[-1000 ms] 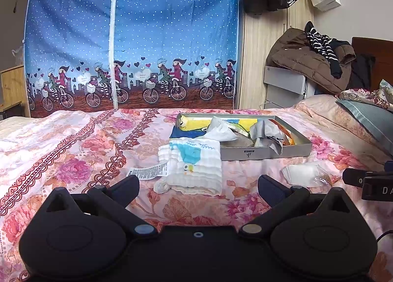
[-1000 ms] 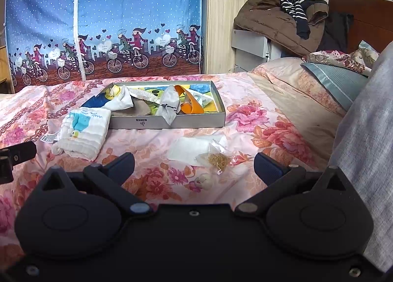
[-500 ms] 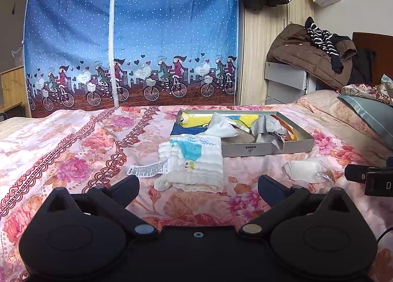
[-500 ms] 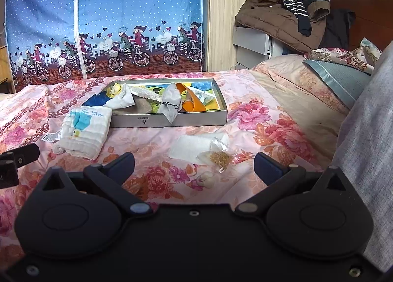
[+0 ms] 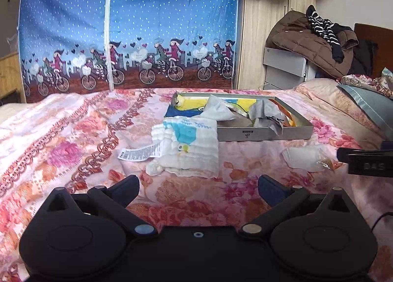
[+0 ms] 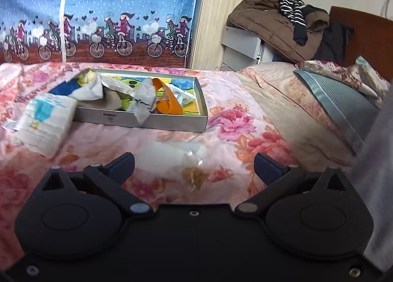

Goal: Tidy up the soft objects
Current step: 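Grasp the clear bag of brown granules with the right gripper while the left gripper grasps a white tissue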

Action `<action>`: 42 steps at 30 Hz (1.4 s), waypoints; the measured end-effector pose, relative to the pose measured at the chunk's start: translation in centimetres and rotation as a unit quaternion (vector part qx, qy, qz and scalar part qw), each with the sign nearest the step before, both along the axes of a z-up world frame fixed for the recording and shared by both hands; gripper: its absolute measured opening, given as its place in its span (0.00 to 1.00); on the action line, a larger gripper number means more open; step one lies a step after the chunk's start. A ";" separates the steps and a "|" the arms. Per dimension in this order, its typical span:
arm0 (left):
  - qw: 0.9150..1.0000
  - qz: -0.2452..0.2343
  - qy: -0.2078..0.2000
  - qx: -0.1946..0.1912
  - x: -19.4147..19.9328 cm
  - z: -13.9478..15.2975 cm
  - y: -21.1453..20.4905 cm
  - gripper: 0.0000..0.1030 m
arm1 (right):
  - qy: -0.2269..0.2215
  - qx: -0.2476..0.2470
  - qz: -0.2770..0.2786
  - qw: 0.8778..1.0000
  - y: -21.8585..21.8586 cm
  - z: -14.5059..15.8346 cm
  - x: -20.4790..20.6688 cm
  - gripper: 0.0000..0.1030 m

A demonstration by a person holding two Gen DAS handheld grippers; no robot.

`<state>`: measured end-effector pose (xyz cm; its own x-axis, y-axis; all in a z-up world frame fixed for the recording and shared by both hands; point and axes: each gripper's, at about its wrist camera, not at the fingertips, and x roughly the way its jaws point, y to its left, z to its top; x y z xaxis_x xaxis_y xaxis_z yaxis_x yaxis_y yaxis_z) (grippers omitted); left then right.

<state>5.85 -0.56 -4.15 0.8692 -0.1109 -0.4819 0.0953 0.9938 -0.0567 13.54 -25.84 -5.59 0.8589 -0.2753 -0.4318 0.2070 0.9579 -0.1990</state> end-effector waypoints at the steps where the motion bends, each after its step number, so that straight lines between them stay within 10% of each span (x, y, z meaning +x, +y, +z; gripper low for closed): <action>1: 1.000 0.003 -0.006 -0.006 0.2 0.1 -0.1 0.99 | 0.005 -0.004 0.010 1.000 -0.4 -0.3 0.9 1.00; 9: 0.996 -0.090 -0.003 -0.017 6.9 -0.4 -4.3 0.99 | 0.078 0.035 0.047 0.995 -4.3 -2.5 4.9 0.98; 15: 0.982 -0.178 0.028 -0.053 12.8 -2.1 -8.8 0.97 | 0.098 0.060 0.069 0.991 -4.2 -3.5 5.2 0.72; 28: 0.947 -0.249 0.177 -0.097 21.5 -6.9 -14.8 0.46 | 0.104 0.090 0.033 0.990 -5.5 -4.5 5.9 0.38; 37: 0.958 -0.210 0.185 -0.068 20.5 -6.2 -15.5 0.06 | 0.105 0.096 0.029 0.989 -5.6 -5.1 5.8 0.28; 42: 0.969 -0.171 0.171 -0.044 18.9 -4.8 -15.1 0.04 | 0.088 0.085 0.039 0.992 -4.9 -4.7 5.0 0.26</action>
